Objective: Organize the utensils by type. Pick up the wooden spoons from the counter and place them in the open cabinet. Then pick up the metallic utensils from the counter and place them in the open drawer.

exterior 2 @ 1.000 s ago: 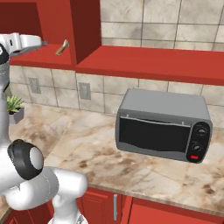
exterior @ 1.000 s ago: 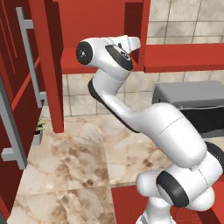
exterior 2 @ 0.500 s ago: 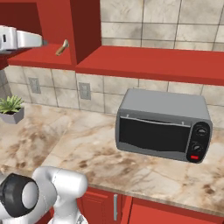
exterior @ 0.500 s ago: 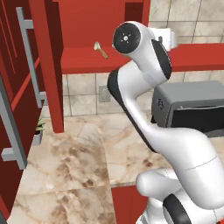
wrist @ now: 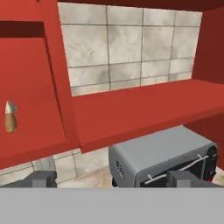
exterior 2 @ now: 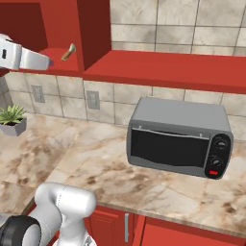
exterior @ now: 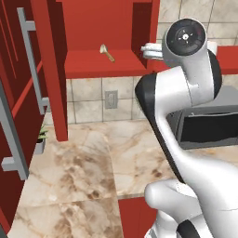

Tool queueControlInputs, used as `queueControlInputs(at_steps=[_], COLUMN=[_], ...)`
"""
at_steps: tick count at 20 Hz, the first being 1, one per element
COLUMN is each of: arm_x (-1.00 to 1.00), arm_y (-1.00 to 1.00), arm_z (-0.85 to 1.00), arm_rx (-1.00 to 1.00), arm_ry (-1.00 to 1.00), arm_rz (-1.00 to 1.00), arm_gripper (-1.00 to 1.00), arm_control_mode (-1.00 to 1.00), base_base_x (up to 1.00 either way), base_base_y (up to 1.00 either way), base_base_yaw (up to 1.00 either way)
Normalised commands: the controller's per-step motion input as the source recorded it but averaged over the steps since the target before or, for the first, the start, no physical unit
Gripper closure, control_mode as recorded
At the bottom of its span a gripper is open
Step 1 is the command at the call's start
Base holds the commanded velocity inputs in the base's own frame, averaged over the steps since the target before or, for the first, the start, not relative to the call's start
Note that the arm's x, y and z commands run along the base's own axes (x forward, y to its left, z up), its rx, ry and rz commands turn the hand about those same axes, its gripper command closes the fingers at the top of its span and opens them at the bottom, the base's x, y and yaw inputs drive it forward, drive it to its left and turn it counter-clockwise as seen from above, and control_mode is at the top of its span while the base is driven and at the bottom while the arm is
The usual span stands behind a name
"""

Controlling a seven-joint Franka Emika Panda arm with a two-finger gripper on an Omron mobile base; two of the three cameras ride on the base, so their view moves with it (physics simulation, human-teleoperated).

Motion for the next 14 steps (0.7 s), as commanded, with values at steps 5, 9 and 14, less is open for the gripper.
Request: queueControlInputs(at_steps=[5, 9, 14], arm_x=[-0.11, -0.18, -0.27], arm_y=[-0.21, -0.13, 0.0], arm_z=[-0.36, -0.31, -0.06], arm_rx=[0.29, 0.19, 0.01], arm_ry=[0.0, 0.04, 0.01], arm_rz=[0.14, 0.18, 0.12], arm_gripper=[-1.0, -1.0, -1.0], arm_control_mode=[-1.0, -1.0, -1.0], base_base_x=[0.0, 0.0, 0.0], base_base_y=[0.0, 0.0, 0.0], base_base_yaw=[0.0, 0.0, 0.0])
